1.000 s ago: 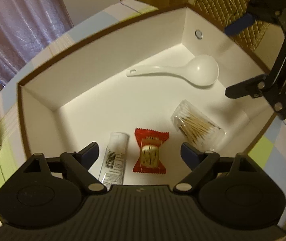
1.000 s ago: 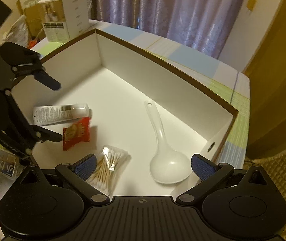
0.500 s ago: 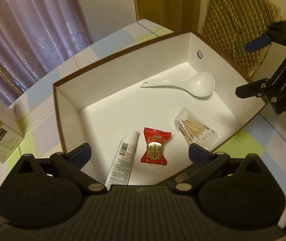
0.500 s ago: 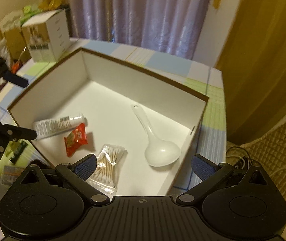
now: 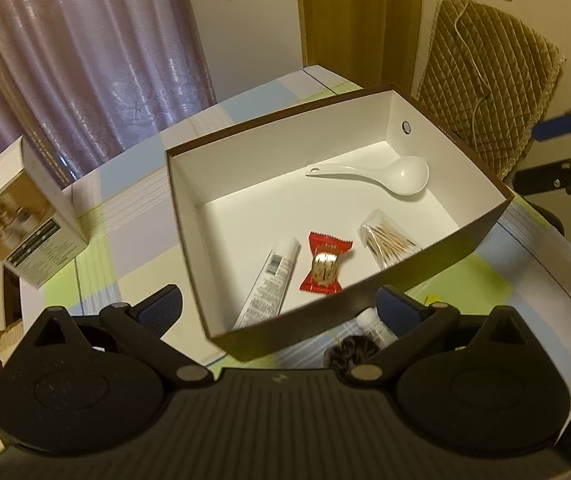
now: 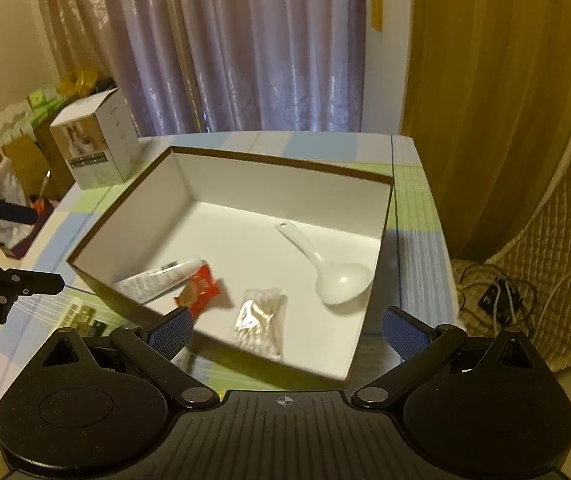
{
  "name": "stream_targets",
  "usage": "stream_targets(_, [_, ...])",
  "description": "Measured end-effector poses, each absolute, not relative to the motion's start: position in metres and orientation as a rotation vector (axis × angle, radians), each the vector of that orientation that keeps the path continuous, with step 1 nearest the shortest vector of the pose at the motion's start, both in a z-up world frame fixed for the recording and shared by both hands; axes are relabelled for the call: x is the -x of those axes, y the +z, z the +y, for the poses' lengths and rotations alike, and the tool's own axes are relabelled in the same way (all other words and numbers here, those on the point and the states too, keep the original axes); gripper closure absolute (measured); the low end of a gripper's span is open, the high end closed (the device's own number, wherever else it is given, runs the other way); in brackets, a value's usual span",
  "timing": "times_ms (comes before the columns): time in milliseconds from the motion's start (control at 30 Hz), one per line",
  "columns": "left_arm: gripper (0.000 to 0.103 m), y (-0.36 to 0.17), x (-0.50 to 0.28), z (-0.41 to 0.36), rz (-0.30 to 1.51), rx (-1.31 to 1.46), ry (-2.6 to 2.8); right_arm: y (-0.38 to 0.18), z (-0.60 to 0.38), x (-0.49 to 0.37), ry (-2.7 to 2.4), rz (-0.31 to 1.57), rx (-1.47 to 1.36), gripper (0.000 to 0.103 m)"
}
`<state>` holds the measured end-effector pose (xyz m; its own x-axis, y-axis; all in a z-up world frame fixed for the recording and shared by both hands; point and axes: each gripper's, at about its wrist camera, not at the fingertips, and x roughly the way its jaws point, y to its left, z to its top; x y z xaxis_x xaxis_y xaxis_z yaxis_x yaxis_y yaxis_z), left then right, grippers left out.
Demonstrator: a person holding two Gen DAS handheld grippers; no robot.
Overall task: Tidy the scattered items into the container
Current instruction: 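Withdraw both tools from the box toward the items on the table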
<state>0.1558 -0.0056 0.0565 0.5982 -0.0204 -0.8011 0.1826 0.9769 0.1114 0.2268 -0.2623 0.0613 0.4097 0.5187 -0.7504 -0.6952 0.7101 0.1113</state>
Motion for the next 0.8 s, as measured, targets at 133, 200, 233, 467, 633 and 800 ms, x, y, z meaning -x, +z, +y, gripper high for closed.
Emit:
stream_targets(133, [0.001,0.054,-0.139,0.002,0.927,-0.184,-0.103,0.056,-0.266,-0.216,0.758,0.874,0.199,0.000])
stream_targets(200, [0.001,0.053,-0.132,0.006,0.930,-0.176,-0.100,0.053,-0.267,-0.210,0.756,0.885,0.182,0.000])
stream_targets(233, [0.001,0.052,-0.128,0.008,0.933,-0.169,-0.099,0.052,-0.267,-0.207,0.756,0.892,0.174,0.000])
stream_targets(467, [0.001,0.046,-0.111,0.018,0.948,-0.132,-0.086,0.040,-0.267,-0.192,0.749,0.953,0.088,0.000])
stream_targets(633, [0.001,0.038,-0.100,0.027,0.961,-0.116,-0.060,0.025,-0.263,-0.178,0.733,0.984,0.096,0.000])
stream_targets(800, [0.001,0.025,-0.089,0.039,0.985,-0.082,-0.033,-0.007,-0.272,-0.168,0.706,1.087,-0.054,0.000])
